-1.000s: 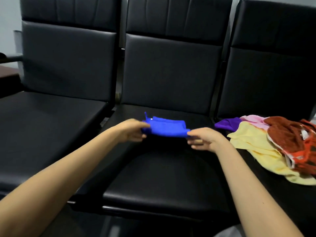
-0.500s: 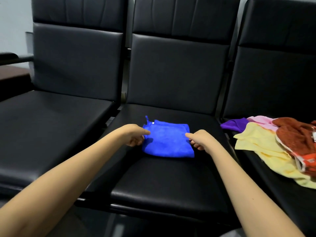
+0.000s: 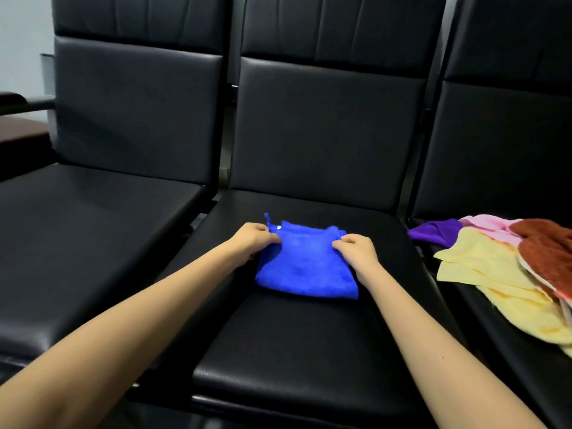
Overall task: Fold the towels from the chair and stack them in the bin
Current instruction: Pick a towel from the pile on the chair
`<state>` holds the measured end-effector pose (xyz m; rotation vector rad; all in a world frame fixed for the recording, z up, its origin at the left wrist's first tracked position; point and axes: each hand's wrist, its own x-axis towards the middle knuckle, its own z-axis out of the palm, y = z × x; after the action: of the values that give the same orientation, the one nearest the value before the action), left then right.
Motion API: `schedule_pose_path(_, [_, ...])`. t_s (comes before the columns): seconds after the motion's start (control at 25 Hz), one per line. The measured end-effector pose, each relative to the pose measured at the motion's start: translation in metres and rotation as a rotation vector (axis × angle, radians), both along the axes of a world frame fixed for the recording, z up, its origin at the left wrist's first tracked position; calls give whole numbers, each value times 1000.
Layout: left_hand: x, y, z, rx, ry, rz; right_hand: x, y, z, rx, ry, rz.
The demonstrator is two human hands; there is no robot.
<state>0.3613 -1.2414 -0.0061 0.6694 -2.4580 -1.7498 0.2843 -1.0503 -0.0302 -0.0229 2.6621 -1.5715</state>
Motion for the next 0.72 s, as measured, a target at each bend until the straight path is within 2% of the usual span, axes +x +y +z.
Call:
schedule_pose_path(0.08, [-5, 2, -2, -39, 156, -23, -1, 0, 4, -110, 73, -11])
schedule_pose_path(0.16, [-10, 3, -6, -101, 208, -27, -4, 1, 6, -200, 152, -59])
schedule_pose_path(0.24, [-12, 7, -13, -234, 142, -20, -6, 3, 3, -180, 163, -42])
schedule_pose_path(0.4, [-14, 21, -17, -487, -43, 45, -3, 6, 2, 115, -31, -74])
schedule_pose_path(0.52, [-10, 31, -17, -604, -132, 58, -1, 2, 10, 84, -158, -89])
schedule_pose_path(0.6, [-9, 30, -15, -581, -144, 43, 4, 1, 13, 40, -233, -68])
schedule_pose_path(0.72, [-8, 23, -10, -415, -136, -20, 12, 4, 12, -25, -248, -37])
